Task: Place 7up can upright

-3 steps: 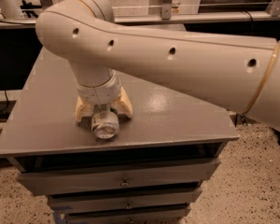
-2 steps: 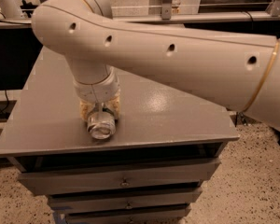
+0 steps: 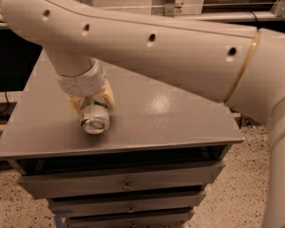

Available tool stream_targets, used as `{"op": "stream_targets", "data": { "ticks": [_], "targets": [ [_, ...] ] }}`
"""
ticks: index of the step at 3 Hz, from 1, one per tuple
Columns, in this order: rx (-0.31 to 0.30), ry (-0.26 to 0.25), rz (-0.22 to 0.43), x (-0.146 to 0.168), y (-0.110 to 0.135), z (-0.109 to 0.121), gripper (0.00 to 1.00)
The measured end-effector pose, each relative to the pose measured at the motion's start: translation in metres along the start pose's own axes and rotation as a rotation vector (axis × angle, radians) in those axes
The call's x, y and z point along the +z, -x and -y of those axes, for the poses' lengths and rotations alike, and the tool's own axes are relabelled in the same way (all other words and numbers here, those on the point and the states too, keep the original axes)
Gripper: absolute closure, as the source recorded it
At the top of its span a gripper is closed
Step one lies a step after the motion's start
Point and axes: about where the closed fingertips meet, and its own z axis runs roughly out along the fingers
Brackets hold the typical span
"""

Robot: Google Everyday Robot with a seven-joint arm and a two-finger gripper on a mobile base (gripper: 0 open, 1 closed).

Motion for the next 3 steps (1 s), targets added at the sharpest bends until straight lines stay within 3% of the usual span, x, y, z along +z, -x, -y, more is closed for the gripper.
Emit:
{"op": "stream_targets", "data": {
  "ticks": [1,3],
  "targets": [
    [-0.064,-0.068,-0.029,-0.046,-0.006,0.050,1.00],
    [-0.064,-0.112,-0.061,-0.054,-0.013,0.062,1.00]
  ]
}}
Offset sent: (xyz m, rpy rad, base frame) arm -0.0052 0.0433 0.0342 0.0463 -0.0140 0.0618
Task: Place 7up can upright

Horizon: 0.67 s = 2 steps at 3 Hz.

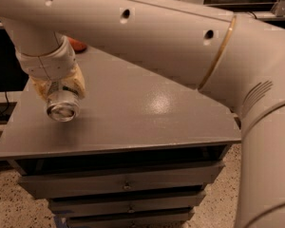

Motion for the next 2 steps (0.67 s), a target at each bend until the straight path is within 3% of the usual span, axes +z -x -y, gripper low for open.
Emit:
{"op": "stream_targets", "data": {
  "ticks": [1,2],
  "targets": [
    [-0.028,-0.042,-0.056,-0.007,0.001,-0.005,1.00],
    [-0.105,-0.120,-0.209,-0.037,-0.011,-0.033,1.00]
  ]
}}
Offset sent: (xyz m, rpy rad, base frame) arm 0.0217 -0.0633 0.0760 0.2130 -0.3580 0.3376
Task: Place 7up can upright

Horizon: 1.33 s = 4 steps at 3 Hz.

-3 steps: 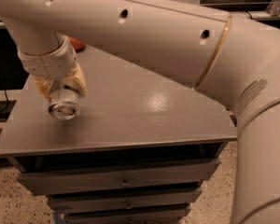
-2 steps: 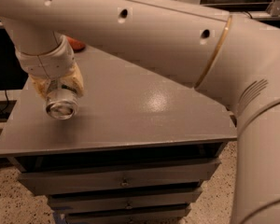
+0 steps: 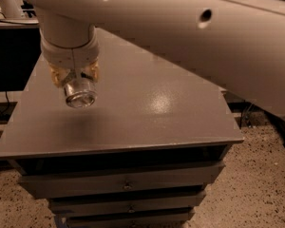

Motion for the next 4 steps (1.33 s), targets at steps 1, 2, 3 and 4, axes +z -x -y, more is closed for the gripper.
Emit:
{"op": "stream_targets", "data": {
  "ticks": [1,2,3,4],
  "targets": [
    [-0.062,-0.069,-0.128,-0.0305,-0.0204,-0.0276,1.00],
    [-0.148,-0.070,-0.154,-0.0353,-0.0235,-0.0294,1.00],
    [-0.150,-0.070,-0.154,-0.0356,-0.0231,-0.0290,1.00],
    [-0.151,-0.107,-0.195,-0.0340,-0.0265,-0.0297,1.00]
  ]
}}
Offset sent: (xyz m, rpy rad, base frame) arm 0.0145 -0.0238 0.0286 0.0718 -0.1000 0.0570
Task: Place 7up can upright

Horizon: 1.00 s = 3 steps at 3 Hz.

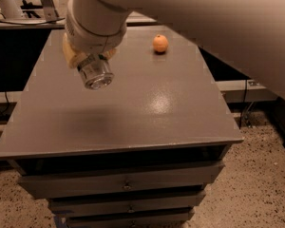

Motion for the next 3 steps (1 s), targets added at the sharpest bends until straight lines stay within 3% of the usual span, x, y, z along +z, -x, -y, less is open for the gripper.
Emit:
{"op": "stream_targets", "data": {
  "ticks": [1,2,3],
  "targets": [
    [0.000,-0.125,0.014,0.045,0.040,-0.009,1.00],
    [0.057,-0.327,-0.019,0.088,0.068,-0.006,1.00],
    [0.118,-0.506,-0.195,0.093,0.050,-0.001,1.00]
  ]
}}
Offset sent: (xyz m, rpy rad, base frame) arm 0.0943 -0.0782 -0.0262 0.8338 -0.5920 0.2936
